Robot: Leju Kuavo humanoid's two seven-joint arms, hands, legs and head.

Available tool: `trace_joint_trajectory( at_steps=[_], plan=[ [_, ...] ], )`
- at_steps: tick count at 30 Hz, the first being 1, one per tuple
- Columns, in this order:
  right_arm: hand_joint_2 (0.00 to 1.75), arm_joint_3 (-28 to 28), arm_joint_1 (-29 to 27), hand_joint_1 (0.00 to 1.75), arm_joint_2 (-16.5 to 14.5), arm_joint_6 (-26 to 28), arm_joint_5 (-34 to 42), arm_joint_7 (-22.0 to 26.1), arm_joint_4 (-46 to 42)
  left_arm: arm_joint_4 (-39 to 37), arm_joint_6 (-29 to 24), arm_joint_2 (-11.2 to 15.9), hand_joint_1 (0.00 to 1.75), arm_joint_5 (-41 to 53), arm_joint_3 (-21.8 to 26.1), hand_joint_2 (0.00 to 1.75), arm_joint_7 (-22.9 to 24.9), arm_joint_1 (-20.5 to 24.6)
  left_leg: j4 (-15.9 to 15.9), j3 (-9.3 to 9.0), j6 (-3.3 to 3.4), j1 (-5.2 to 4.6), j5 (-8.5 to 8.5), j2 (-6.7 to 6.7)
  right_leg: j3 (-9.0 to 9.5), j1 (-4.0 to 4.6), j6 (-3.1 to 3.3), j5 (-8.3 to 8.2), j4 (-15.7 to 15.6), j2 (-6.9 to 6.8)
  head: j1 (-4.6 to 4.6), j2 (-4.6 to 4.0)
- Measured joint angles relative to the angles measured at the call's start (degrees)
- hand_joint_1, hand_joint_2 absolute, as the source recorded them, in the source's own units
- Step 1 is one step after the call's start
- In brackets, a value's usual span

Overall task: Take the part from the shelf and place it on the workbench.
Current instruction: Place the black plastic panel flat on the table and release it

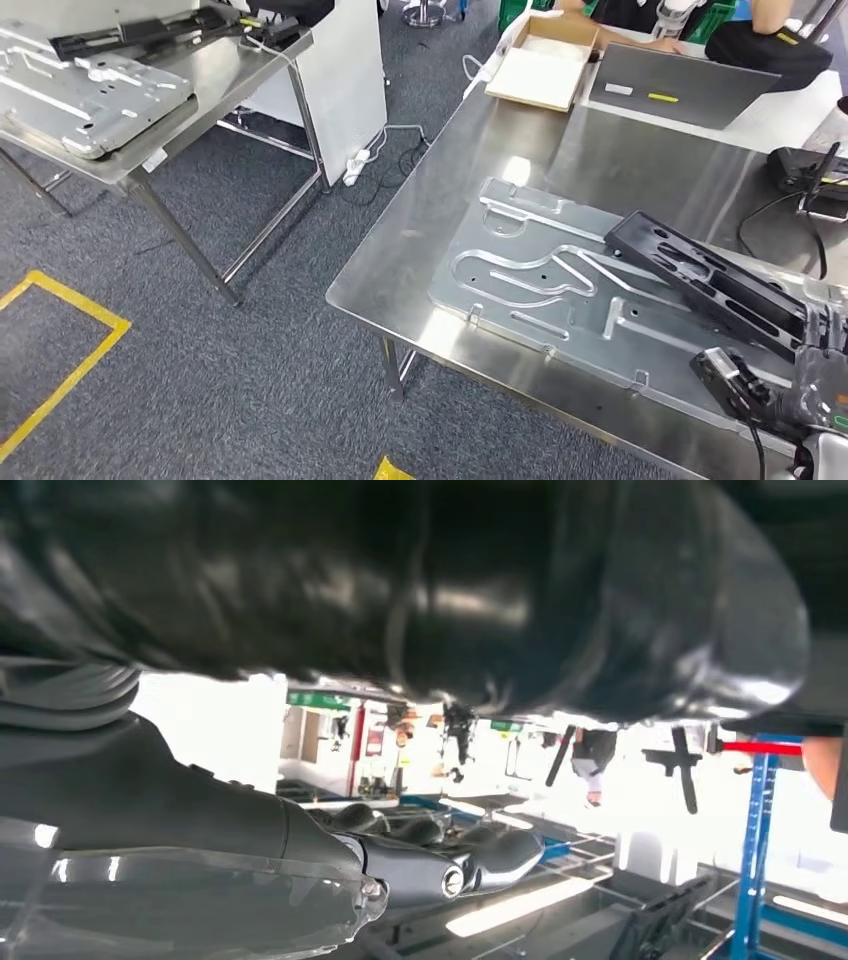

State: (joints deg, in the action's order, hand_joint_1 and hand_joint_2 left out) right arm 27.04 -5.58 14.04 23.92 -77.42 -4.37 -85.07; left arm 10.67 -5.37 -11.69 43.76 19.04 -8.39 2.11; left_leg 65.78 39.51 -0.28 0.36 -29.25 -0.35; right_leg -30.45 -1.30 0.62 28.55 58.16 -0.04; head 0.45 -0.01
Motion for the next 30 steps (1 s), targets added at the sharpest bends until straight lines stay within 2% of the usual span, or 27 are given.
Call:
trace_joint_trajectory(
  at_steps=[1, 2, 3, 4, 5, 6, 8, 9, 10, 12, 13, 14, 15, 16, 17, 18, 19, 20, 21, 22, 23, 24, 25, 27, 28, 29, 30],
  plan=[
    [0.00, -0.1, -0.1, 0.00, -0.2, 0.0, -0.2, 0.0, -0.1, 0.0, 0.0, 0.0, 0.00, 0.0, 0.0, 0.00, 0.0, 0.0, 3.8, 0.88, -0.17, 0.03, -2.71, 0.02, -0.77, 0.14, 0.20, -0.53, 0.1, -0.07, -0.02, 0.01],
    [0.00, -0.3, -0.2, 0.00, -0.3, 0.1, -0.5, 0.0, -0.2, 0.0, 0.0, 0.0, 0.00, 0.0, 0.1, 0.00, 0.1, 0.0, 7.0, 1.35, -0.26, 0.05, -4.29, 0.02, -1.61, 0.31, 0.26, -1.07, 0.3, -0.14, -0.03, 0.00],
    [0.00, -0.4, -0.3, 0.00, -0.5, 0.3, -0.8, 0.0, -0.4, 0.0, 0.0, 0.0, 0.00, 0.0, 0.2, 0.00, 0.1, 0.0, 9.0, 1.10, -0.24, 0.04, -4.58, 0.02, -2.52, 0.49, 0.28, -1.60, 0.5, -0.21, -0.03, 0.00],
    [0.00, -0.6, -0.4, 0.00, -0.7, 0.5, -1.3, 0.1, -0.6, 0.0, 0.0, 0.0, 0.00, 0.0, 0.2, 0.00, 0.2, 0.0, 9.0, -0.10, -0.07, -0.01, -3.75, 0.02, -3.41, 0.68, 0.29, -2.11, 0.7, -0.28, -0.03, 0.00],
    [0.00, -0.9, -0.6, 0.00, -0.9, 0.9, -1.8, 0.1, -1.0, 0.0, 0.0, 0.0, 0.00, 0.0, 0.3, 0.00, 0.2, 0.1, 6.9, -2.36, 0.29, -0.11, -2.36, 0.01, -4.21, 0.86, 0.28, -2.60, 0.9, -0.33, -0.02, -0.01],
    [0.00, -1.2, -0.7, 0.00, -1.2, 1.4, -2.4, 0.2, -1.5, 0.0, 0.0, 0.0, 0.00, 0.0, 0.3, 0.00, 0.3, 0.1, 3.1, -5.46, 0.85, -0.28, -1.31, 0.00, -4.86, 0.95, 0.26, -3.10, 1.0, -0.35, -0.03, -0.01],
    [0.00, -2.1, -1.2, 0.00, -1.9, 2.7, -3.8, 0.3, -2.9, 0.0, 0.0, 0.1, 0.00, 0.0, 0.5, 0.00, 0.4, 0.3, -5.1, -11.18, 1.88, -0.68, -1.17, 0.08, -5.64, 1.09, -0.08, -4.09, 1.2, -0.40, -0.02, -0.01],
    [0.00, -2.6, -1.4, 0.00, -2.3, 3.2, -4.5, 0.3, -3.6, 0.0, 0.0, 0.1, 0.00, 0.0, 0.6, 0.00, 0.5, 0.3, -7.6, -12.65, 2.21, -0.89, -1.49, 0.11, -5.76, 0.98, -0.38, -4.56, 1.1, -0.46, -0.01, -0.01],
    [0.00, -3.3, -1.6, 0.00, -2.8, 3.7, -5.2, 0.3, -4.5, 0.0, 0.0, 0.1, 0.00, 0.0, 0.7, 0.00, 0.5, 0.3, -8.7, -13.08, 2.38, -1.07, -1.57, 0.16, -5.80, 0.88, -0.76, -5.03, 0.9, -0.51, -0.03, 0.00],
    [0.00, -4.9, -2.2, 0.00, -3.6, 4.3, -6.6, 0.1, -6.2, 0.0, 0.0, 0.0, 0.00, 0.0, 1.0, 0.00, 0.7, 0.3, -9.6, -12.65, 2.91, -1.07, -0.28, 0.32, -5.89, 0.68, -1.45, -5.30, 0.8, -0.47, -0.05, 0.00],
    [0.00, -5.8, -2.6, 0.00, -4.0, 4.7, -7.3, -0.1, -7.2, 0.0, 0.0, 0.0, 0.00, 0.0, 1.2, 0.00, 0.7, 0.3, -10.0, -12.26, 3.35, -0.95, 0.53, 0.44, -6.16, 0.64, -1.74, -4.13, 1.4, -0.36, -0.05, 0.00],
    [0.00, -6.8, -3.0, 0.00, -4.4, 5.1, -8.1, -0.2, -8.2, 0.0, -0.1, 0.0, 0.00, 0.0, 1.3, 0.00, 0.8, 0.3, -10.4, -11.70, 3.69, -0.78, 1.41, 0.56, -6.63, 0.60, -2.00, -1.90, 3.0, -0.24, -0.04, 0.00],
    [0.00, -7.8, -3.3, 0.00, -4.7, 5.5, -8.9, -0.4, -9.2, 0.0, -0.1, -0.1, 0.00, 0.1, 1.4, 0.00, 0.8, 0.4, -10.6, -10.98, 3.88, -0.71, 2.14, 0.69, -7.30, 0.43, -2.23, 1.09, 5.5, -0.14, -0.02, -0.01],
    [0.00, -8.9, -3.7, 0.00, -5.1, 5.9, -9.8, -0.6, -10.2, 0.0, -0.2, -0.1, 0.00, 0.1, 1.6, 0.00, 0.8, 0.3, -10.6, -10.16, 3.97, -0.70, 2.82, 0.74, -8.02, 0.32, -2.49, 3.96, 8.8, -0.10, -0.02, 0.00],
    [0.00, -9.9, -4.0, 0.00, -5.5, 6.1, -10.7, -0.8, -11.2, 0.0, -0.2, -0.1, 0.00, 0.1, 1.7, 0.00, 0.8, 0.3, -10.5, -9.27, 3.85, -0.68, 3.48, 0.82, -8.56, 0.17, -2.75, 5.74, 12.2, -0.10, -0.02, 0.01],
    [0.00, -11.0, -4.4, 0.00, -6.0, 6.2, -11.4, -1.1, -12.1, 0.0, -0.2, -0.2, 0.00, 0.2, 1.8, 0.00, 0.8, 0.3, -10.3, -8.34, 3.69, -0.63, 4.13, 0.89, -8.60, -0.01, -3.03, 6.03, 14.6, -0.10, -0.02, 0.00],
    [0.00, -11.9, -4.7, 0.00, -6.4, 6.2, -11.9, -1.3, -12.8, 0.0, -0.2, -0.2, 0.00, 0.2, 1.9, 0.00, 0.8, 0.3, -10.0, -7.29, 3.46, -0.52, 4.74, 0.95, -7.87, -0.21, -3.31, 4.98, 15.5, -0.10, -0.03, 0.00],
    [0.00, -12.6, -5.0, 0.00, -6.7, 6.2, -12.2, -1.5, -13.5, 0.0, -0.2, -0.3, 0.00, 0.3, 2.0, 0.00, 0.8, 0.3, -9.6, -6.18, 3.14, -0.33, 5.26, 0.98, -6.15, -0.44, -3.62, 3.17, 14.3, -0.11, -0.03, 0.00],
    [0.00, -13.2, -5.1, 0.00, -6.9, 6.4, -12.4, -1.6, -14.1, 0.0, -0.2, -0.3, 0.00, 0.3, 2.1, 0.00, 0.9, 0.2, -9.0, -5.09, 2.77, -0.14, 5.66, 0.99, -3.49, -0.70, -3.96, 1.67, 11.3, -0.11, -0.03, 0.00],
    [0.00, -14.0, -5.2, 0.00, -7.0, 6.6, -12.5, -1.5, -14.8, 0.0, -0.2, -0.3, 0.00, 0.3, 2.3, 0.00, 0.9, 0.2, -8.2, -4.08, 2.40, -0.01, 5.96, 0.97, -0.47, -0.75, -4.22, 1.36, 7.1, -0.08, -0.01, 0.00],
    [0.00, -14.8, -5.4, 0.00, -7.1, 6.9, -12.6, -1.4, -15.5, 0.0, -0.2, -0.3, 0.00, 0.4, 2.5, 0.00, 0.9, 0.2, -7.6, -3.34, 2.00, 0.04, 6.22, 0.95, 2.00, -0.70, -4.08, 1.87, 3.4, 0.00, -0.02, 0.00],
    [0.00, -15.7, -5.8, 0.00, -7.1, 7.4, -12.7, -1.1, -16.3, 0.0, -0.3, -0.3, 0.00, 0.5, 2.6, 0.00, 0.9, 0.3, -7.0, -2.87, 1.61, 0.01, 6.51, 0.93, 3.50, -0.57, -3.76, 2.74, 0.9, 0.04, -0.02, 0.00],
    [0.00, -16.7, -6.2, 0.00, -7.2, 7.8, -12.7, -0.6, -17.1, 0.0, -0.3, -0.4, 0.00, 0.6, 2.7, 0.00, 0.9, 0.3, -6.8, -2.61, 1.24, -0.03, 6.87, 0.90, 3.95, -0.29, -3.23, 3.44, -0.3, 0.08, -0.04, -0.01],
    [0.00, -18.4, -7.3, 0.00, -7.6, 8.7, -12.8, 0.7, -18.6, 0.0, -0.4, -0.4, 0.00, 0.6, 3.0, 0.00, 1.0, 0.1, -6.6, -2.26, 0.48, 0.10, 7.31, 0.83, 3.05, -0.23, -1.87, 2.93, -0.2, -0.09, -0.03, -0.01],
    [0.00, -19.3, -7.6, 0.00, -7.9, 9.0, -12.8, 1.4, -19.3, 0.0, -0.4, -0.4, 0.00, 0.6, 3.2, 0.00, 1.0, 0.1, -5.9, -1.80, 0.17, 0.22, 6.33, 0.78, 2.43, -0.21, -1.21, 2.38, -0.1, -0.17, -0.04, -0.01],
    [0.00, -20.1, -7.9, 0.00, -8.3, 9.2, -12.8, 1.9, -19.9, 0.0, -0.4, -0.4, 0.00, 0.7, 3.4, 0.00, 1.1, 0.1, -4.3, -1.14, -0.09, 0.33, 4.26, 0.73, 1.71, -0.24, -0.60, 1.74, 0.0, -0.27, -0.03, -0.01],
    [0.00, -21.0, -8.2, 0.00, -8.7, 9.4, -12.8, 2.2, -20.4, 0.0, -0.5, -0.4, 0.00, 0.7, 3.7, 0.00, 1.1, 0.1, -1.6, -0.35, -0.29, 0.41, 1.29, 0.71, 0.96, -0.17, -0.17, 1.09, 0.0, -0.34, -0.05, 0.00]
  ],
)
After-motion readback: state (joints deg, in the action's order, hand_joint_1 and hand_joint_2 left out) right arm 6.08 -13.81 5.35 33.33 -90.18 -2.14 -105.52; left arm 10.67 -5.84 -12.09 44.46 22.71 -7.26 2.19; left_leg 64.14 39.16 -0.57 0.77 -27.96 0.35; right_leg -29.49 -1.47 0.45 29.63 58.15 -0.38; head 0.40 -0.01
